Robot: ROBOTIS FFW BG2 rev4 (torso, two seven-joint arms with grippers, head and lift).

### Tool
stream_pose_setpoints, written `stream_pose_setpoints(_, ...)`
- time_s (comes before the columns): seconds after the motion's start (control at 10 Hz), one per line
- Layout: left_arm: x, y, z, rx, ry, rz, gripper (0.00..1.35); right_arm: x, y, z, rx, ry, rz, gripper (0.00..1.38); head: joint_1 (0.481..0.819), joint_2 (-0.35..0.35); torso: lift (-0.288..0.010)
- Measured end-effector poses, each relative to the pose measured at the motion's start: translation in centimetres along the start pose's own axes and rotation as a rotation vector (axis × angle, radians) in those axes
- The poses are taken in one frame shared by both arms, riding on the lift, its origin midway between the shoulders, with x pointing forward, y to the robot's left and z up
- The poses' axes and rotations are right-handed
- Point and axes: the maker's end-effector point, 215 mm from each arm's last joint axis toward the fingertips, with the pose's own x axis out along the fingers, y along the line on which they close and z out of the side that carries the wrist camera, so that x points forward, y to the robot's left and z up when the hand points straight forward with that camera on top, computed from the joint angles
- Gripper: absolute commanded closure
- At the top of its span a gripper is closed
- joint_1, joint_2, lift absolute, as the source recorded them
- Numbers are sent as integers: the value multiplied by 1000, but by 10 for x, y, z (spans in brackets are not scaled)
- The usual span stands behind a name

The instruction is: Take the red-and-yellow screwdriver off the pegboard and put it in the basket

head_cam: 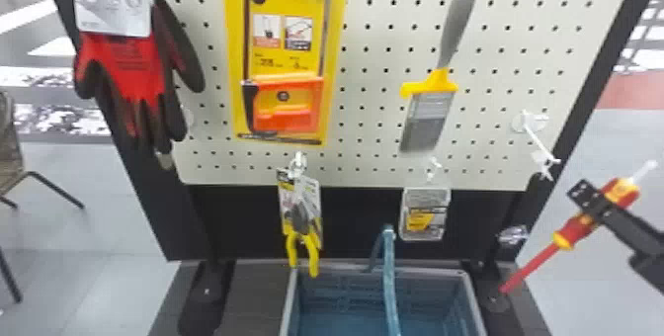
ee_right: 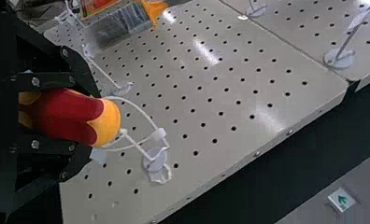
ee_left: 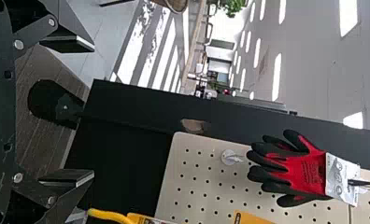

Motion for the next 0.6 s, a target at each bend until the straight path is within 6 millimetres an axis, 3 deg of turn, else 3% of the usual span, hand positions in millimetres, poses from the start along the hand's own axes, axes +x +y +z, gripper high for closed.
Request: stream_pose_setpoints(0.6,2,1,0,-5,-6,-2,326,2,-27,-50,124,-9,-35,1214,549,0,-100)
